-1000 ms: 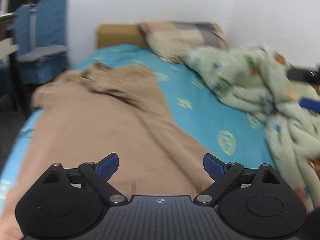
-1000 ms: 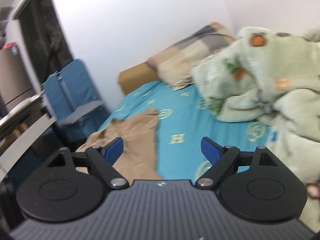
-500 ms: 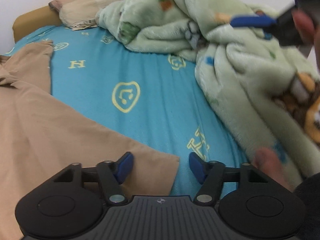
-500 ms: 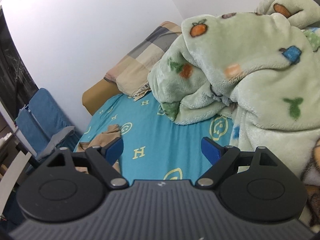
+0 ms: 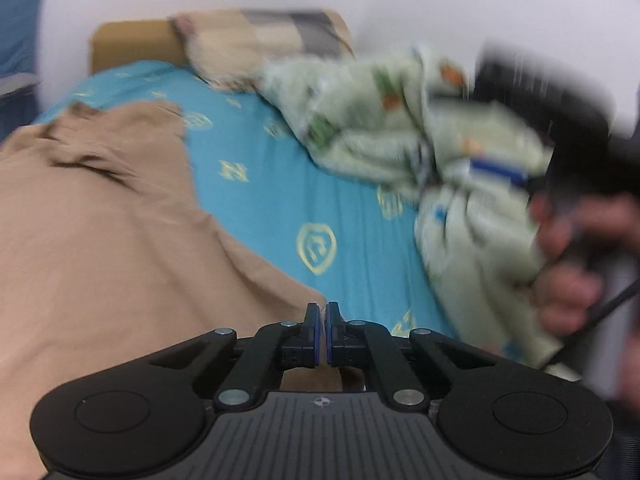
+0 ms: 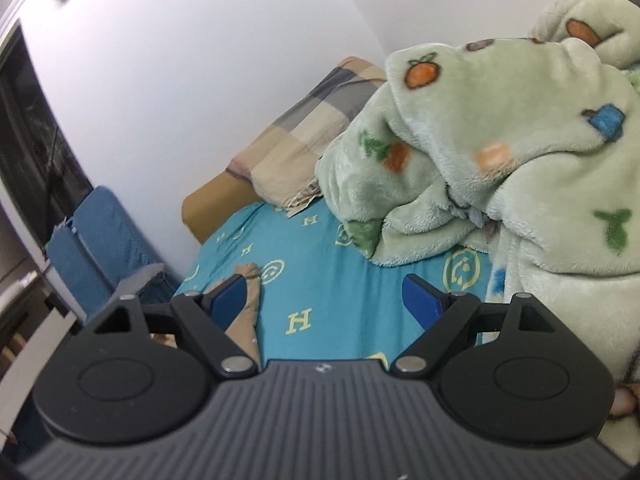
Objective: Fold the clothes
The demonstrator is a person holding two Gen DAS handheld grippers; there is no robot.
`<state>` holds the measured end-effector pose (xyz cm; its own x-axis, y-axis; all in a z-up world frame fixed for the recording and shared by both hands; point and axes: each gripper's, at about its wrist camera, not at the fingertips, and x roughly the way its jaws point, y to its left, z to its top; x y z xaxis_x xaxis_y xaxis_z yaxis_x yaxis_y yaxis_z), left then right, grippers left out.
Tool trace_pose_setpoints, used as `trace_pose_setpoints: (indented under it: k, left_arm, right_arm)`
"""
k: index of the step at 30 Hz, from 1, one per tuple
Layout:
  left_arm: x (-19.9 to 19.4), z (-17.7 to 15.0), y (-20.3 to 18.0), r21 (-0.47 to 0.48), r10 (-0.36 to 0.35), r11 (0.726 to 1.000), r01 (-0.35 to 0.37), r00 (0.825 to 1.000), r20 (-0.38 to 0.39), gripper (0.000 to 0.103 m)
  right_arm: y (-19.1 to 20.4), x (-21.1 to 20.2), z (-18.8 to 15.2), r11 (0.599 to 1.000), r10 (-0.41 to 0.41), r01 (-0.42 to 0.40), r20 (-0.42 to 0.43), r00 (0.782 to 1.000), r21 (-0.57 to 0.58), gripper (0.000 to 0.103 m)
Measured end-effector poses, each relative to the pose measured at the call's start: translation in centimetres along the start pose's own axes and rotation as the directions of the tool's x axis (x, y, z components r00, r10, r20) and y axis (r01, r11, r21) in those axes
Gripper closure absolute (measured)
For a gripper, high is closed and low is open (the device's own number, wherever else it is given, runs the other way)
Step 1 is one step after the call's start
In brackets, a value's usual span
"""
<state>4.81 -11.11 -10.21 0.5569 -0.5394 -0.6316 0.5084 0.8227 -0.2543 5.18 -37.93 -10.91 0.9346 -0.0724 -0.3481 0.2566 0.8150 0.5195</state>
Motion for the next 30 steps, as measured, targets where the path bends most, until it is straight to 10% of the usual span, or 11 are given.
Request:
trace_pose_setpoints:
  k: [9,18,23,30]
  left_arm:
    - [-11.2,-2.2,8.3,-0.374,0.124,0.917,-0.14,0.99,-0.068,0.101]
    - [-11.2,-4.3,11.7,-0.411,0.184,0.875,-0.256,0.961,-0.207,0.101]
    - [-9.1,-3.5,11.7,-0.365,0.192,0.894,-0.26,0.958,-0.212,0.049]
    - [-3.1,-3.3,12.7,-0.365,0.181,0.88,-0.305,0.924,-0.337,0.051]
  right_arm:
    - [3.2,-0.9,-1.9,0.992,0.075,-0.083,-0.086,0.993,-0.09,0.017]
    - [6.1,0.2,-4.6,0.967,0.073,-0.12,-0.206,0.976,-0.225,0.017]
    - [6.7,0.4,-5.1,0.96,0.079,-0.134,-0.224,0.971,-0.245,0.017]
    - [6.9,1.0,-5.7,0.959,0.078,-0.142,-0.255,0.964,-0.246,0.017]
